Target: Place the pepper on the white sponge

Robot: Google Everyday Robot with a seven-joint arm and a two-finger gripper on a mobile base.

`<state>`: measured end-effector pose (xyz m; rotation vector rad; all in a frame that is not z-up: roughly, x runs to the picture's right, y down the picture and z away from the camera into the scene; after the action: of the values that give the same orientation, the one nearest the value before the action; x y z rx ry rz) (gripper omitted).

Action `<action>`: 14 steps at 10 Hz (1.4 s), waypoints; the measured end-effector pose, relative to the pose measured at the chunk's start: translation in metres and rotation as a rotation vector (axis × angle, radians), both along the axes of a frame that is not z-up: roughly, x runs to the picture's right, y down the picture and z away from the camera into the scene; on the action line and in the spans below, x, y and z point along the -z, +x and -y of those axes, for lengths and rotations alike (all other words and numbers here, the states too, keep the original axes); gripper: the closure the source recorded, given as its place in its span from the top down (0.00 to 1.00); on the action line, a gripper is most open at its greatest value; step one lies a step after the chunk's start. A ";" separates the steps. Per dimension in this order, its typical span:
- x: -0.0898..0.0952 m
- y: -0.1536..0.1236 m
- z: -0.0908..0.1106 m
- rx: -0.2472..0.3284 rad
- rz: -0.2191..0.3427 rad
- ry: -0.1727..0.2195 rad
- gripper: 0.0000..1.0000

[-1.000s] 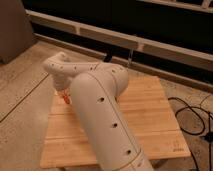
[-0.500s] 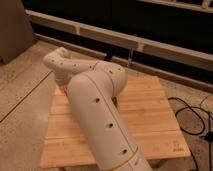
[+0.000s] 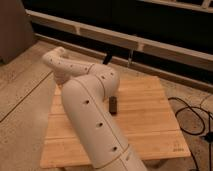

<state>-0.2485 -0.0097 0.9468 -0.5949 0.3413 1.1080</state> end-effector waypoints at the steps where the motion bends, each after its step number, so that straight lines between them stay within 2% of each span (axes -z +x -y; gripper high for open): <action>1: -0.005 0.006 0.007 -0.005 -0.017 0.006 0.00; 3: -0.012 0.015 0.019 -0.010 -0.035 0.014 0.00; 5: -0.022 0.014 0.021 0.006 -0.030 0.001 0.01; 7: -0.028 0.003 0.015 0.046 -0.024 -0.018 0.18; 8: -0.031 0.003 0.013 0.067 -0.031 -0.026 0.31; 9: -0.032 0.003 0.012 0.076 -0.036 -0.031 0.39; 12: -0.038 0.011 0.008 0.076 -0.062 -0.048 0.73; 13: -0.040 0.015 0.007 0.064 -0.071 -0.054 0.80; 14: -0.041 0.019 0.007 0.053 -0.078 -0.059 0.80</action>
<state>-0.2298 -0.0168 0.9875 -0.5923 0.4556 1.0749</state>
